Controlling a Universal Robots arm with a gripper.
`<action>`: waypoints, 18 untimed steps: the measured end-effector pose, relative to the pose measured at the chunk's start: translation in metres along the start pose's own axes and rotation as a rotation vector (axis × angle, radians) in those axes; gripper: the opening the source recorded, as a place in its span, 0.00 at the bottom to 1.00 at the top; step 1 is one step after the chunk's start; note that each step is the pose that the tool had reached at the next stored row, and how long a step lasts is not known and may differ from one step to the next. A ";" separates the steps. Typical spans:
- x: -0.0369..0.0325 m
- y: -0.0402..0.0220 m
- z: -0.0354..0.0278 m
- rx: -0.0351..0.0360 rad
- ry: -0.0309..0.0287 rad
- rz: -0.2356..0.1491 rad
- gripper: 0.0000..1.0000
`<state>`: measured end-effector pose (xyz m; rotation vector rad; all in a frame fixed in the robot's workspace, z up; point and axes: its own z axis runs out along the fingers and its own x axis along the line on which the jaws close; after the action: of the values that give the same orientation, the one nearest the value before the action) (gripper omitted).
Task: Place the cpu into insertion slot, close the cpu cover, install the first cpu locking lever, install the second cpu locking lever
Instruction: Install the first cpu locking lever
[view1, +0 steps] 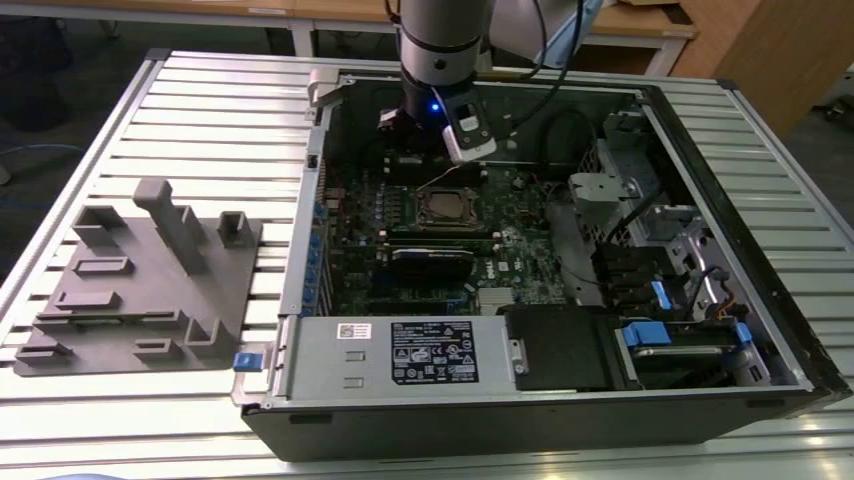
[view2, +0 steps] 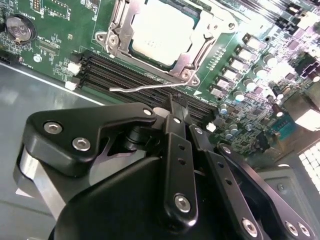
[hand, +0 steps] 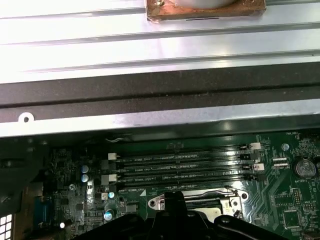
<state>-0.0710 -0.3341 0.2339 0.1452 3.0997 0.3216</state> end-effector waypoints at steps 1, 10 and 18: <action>-0.0003 0.0000 0.0003 0.0001 0.0000 0.000 0.11; -0.0009 -0.0004 0.0025 0.0001 0.0000 0.000 0.11; -0.0009 -0.0007 0.0037 -0.0117 -0.0031 0.000 0.11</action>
<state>-0.0701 -0.3341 0.2302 0.1446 3.0942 0.3390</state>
